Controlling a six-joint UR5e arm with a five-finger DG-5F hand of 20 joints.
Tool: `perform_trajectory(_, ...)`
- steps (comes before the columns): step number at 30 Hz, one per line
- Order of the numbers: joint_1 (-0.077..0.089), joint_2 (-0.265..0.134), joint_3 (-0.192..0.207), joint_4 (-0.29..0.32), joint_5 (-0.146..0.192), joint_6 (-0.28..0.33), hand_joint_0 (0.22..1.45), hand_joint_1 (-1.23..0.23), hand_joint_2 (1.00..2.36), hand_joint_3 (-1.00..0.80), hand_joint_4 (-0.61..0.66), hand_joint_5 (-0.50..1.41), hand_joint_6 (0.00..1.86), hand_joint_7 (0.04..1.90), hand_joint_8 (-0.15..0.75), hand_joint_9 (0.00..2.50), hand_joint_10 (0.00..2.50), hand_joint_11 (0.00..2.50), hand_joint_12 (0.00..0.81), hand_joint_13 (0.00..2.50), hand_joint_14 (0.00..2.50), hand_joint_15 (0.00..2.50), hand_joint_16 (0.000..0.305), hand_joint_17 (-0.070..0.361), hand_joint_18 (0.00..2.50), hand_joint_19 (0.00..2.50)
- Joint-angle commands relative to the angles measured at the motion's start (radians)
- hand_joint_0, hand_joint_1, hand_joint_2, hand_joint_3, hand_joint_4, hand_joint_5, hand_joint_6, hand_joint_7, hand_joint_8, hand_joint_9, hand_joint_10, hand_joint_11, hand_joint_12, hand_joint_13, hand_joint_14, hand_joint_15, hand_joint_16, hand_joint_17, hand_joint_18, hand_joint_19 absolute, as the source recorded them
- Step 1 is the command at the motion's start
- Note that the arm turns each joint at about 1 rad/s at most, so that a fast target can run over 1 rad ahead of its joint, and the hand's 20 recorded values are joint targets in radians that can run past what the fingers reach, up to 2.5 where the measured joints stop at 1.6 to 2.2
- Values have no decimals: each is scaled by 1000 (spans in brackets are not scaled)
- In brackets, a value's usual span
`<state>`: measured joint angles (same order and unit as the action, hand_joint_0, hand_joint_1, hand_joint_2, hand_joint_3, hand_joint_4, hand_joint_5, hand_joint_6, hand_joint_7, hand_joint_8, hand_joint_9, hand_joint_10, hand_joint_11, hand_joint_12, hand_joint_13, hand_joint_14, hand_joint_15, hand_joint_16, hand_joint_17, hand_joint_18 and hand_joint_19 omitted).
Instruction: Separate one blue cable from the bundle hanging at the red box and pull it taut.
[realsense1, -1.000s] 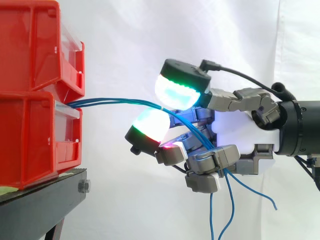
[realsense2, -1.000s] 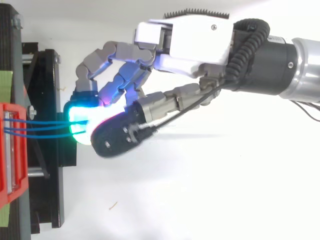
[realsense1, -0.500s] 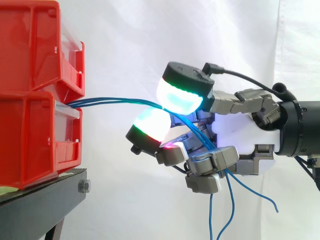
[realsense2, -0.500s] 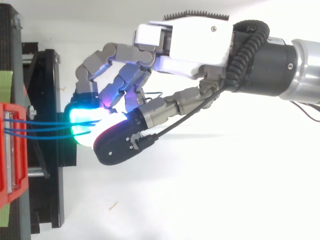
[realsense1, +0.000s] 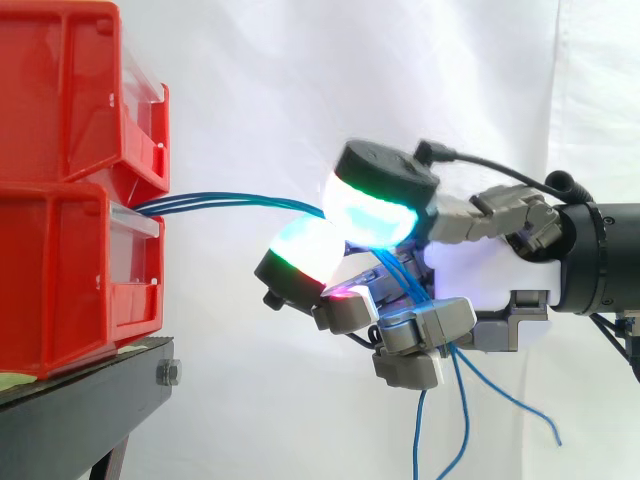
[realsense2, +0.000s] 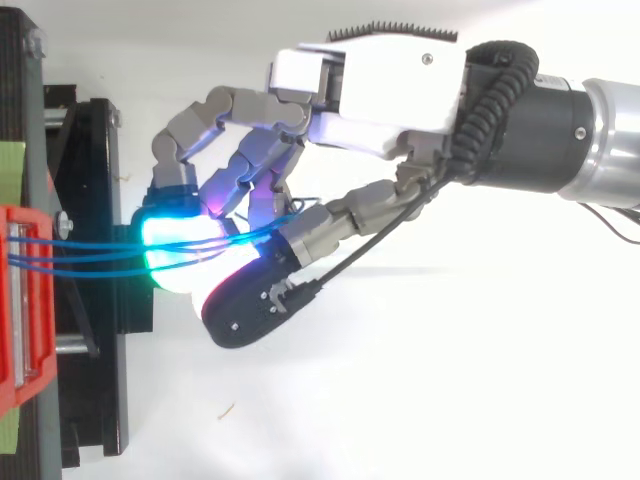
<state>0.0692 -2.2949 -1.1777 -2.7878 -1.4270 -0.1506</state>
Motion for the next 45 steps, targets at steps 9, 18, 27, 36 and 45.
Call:
perform_trajectory(9,0,0,0,1,-1,2,593,-740,1000,-500,149,-167,917,1176,285,981,4,1359,315,1196,458,1781,43,97,1078,1129)
perform_trajectory(18,0,0,0,1,0,2,518,-537,1000,-500,168,-164,904,1149,294,989,1,1333,324,1176,585,1689,48,107,1080,1140)
perform_trajectory(27,1,0,-2,-3,0,2,610,-541,1000,-500,121,-161,888,1191,271,972,4,1343,300,1167,517,1727,43,96,1029,1174)
perform_trajectory(36,0,0,-2,-9,-1,5,608,-761,1012,-160,33,-169,920,1177,309,968,0,1346,343,1170,651,1630,51,115,1093,1126)
perform_trajectory(45,0,0,-2,-12,-3,0,740,-883,1006,-425,7,-198,939,1205,264,897,5,1318,305,1180,340,1813,44,98,1042,1085)
